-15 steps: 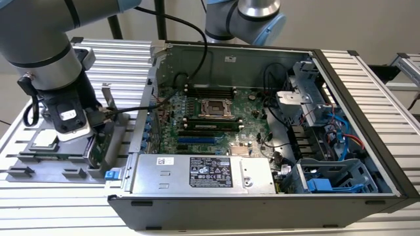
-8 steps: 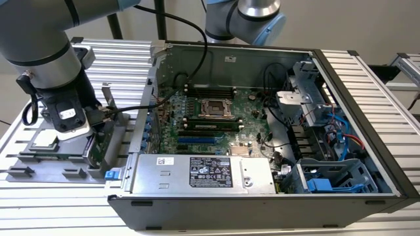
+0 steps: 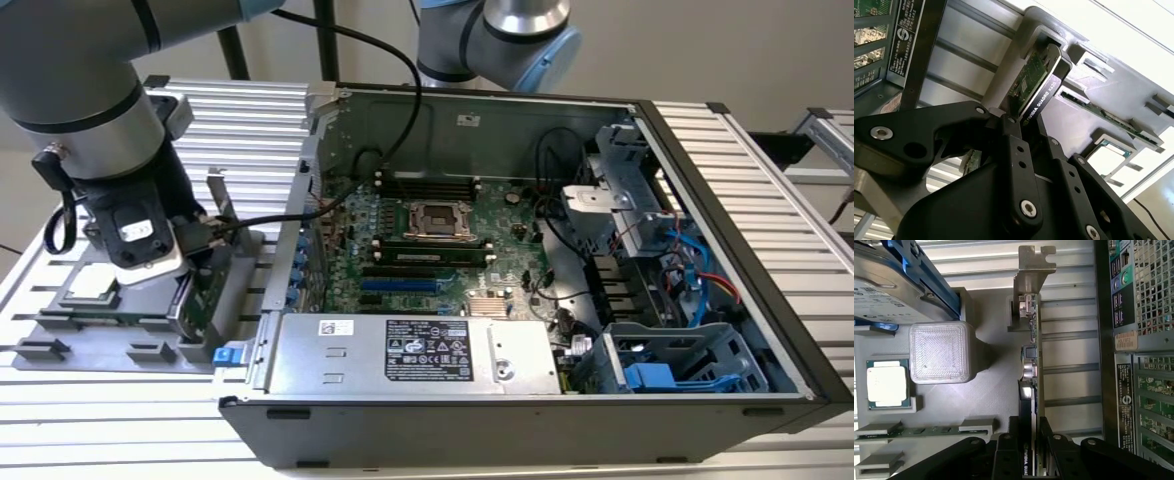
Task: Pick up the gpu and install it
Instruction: 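Pick up the gpu and move the gpu toward the slot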
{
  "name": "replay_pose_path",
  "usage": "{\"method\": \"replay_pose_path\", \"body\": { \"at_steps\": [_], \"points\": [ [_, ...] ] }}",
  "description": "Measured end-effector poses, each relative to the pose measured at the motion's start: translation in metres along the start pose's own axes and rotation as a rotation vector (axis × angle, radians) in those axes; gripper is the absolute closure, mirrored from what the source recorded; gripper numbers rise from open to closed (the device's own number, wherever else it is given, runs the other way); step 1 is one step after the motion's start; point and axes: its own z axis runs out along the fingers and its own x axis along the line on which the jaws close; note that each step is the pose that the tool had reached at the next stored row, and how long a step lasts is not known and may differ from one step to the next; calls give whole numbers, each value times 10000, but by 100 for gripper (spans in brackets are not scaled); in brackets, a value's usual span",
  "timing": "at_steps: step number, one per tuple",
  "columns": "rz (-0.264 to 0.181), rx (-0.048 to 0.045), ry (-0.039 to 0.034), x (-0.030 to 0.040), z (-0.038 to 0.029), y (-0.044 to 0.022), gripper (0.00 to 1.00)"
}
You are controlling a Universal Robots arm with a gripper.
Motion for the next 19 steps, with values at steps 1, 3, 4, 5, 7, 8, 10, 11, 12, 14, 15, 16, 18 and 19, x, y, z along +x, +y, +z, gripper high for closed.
{"method": "replay_pose_path", "body": {
  "at_steps": [1, 3, 4, 5, 7, 8, 10, 11, 12, 14, 15, 16, 18, 19],
  "points": [
    [0, 2, 1, 0, -7, 0, 100],
    [0, -2, -2, 0, -19, 1, 100],
    [0, -1, -1, 0, -27, 2, 100],
    [1, -2, -2, -1, -35, 2, 100],
    [0, -2, -1, -1, -59, 3, 100],
    [0, -3, -2, -2, -71, 4, 100],
    [0, -3, -2, -2, -98, 5, 100],
    [0, -2, -1, -2, -112, 6, 100],
    [0, -3, -2, -3, -124, 6, 100],
    [-2, -2, -1, -4, -148, 7, 100],
    [-2, -1, -1, -4, -160, 7, 100],
    [-2, -2, -1, -5, -172, 8, 100],
    [-2, -3, -1, -5, -200, 10, 100],
    [0, -3, -2, -4, -216, 11, 100]
  ]
}}
